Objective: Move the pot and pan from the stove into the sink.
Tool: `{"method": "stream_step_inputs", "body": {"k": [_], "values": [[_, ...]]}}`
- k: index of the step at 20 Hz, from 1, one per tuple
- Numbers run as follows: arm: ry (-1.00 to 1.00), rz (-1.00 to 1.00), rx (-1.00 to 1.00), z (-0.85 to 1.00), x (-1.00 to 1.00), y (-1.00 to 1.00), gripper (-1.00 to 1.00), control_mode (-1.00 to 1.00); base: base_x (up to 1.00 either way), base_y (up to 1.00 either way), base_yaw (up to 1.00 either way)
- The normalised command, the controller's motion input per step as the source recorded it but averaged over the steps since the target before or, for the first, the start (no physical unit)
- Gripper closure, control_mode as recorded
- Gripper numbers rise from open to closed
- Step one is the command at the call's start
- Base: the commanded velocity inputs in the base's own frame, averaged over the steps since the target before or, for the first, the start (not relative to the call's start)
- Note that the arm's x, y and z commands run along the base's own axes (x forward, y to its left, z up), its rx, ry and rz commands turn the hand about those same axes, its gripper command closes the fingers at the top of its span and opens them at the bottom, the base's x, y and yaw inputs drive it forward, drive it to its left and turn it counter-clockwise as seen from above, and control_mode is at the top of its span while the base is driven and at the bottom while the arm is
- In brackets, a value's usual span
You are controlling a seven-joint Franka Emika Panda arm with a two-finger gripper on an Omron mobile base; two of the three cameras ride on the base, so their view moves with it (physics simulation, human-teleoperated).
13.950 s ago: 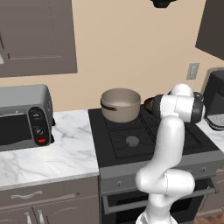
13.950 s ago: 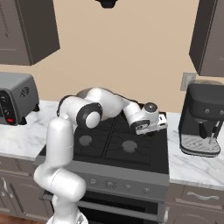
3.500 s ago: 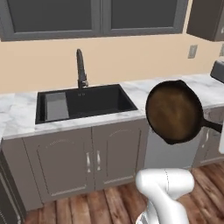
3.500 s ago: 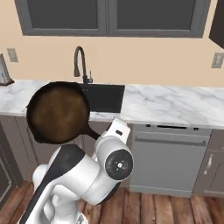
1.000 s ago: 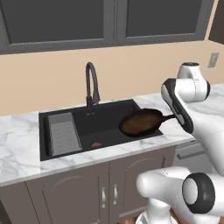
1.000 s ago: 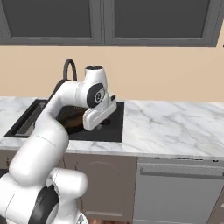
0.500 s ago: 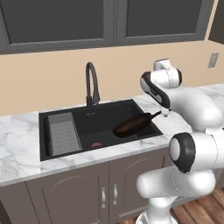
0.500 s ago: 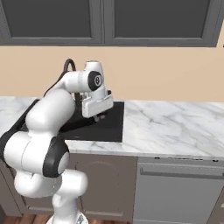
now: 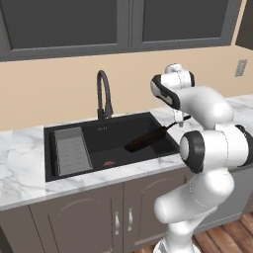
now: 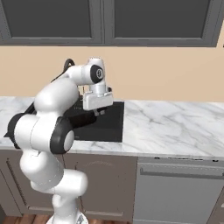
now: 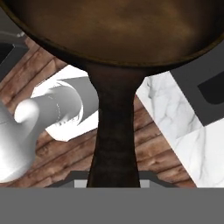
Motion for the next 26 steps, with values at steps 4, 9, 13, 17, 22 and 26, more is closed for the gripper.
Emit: {"method": "stream_step_inputs", "body": {"k": [4,9,13,17,22,26], "values": [[0.0,0.0,0.09,-0.14,0.0,0.0,1.0,-1.0,0.0,0.0,0.0],[-0.03,0.0,0.09,-0.12,0.0,0.0,1.0,-1.0,0.0,0.0,0.0],[-0.05,0.0,0.05,-0.14,0.0,0.0,1.0,-1.0,0.0,0.0,0.0],[-0.07,0.0,0.0,-0.17,-0.01,0.01,1.0,-1.0,0.0,0.0,0.0],[-0.1,0.0,0.0,-0.27,-0.02,0.03,1.0,-1.0,0.0,0.0,0.0],[-0.12,0.0,0.0,-0.19,0.03,0.06,1.0,-1.0,0.0,0.0,0.0]]}}
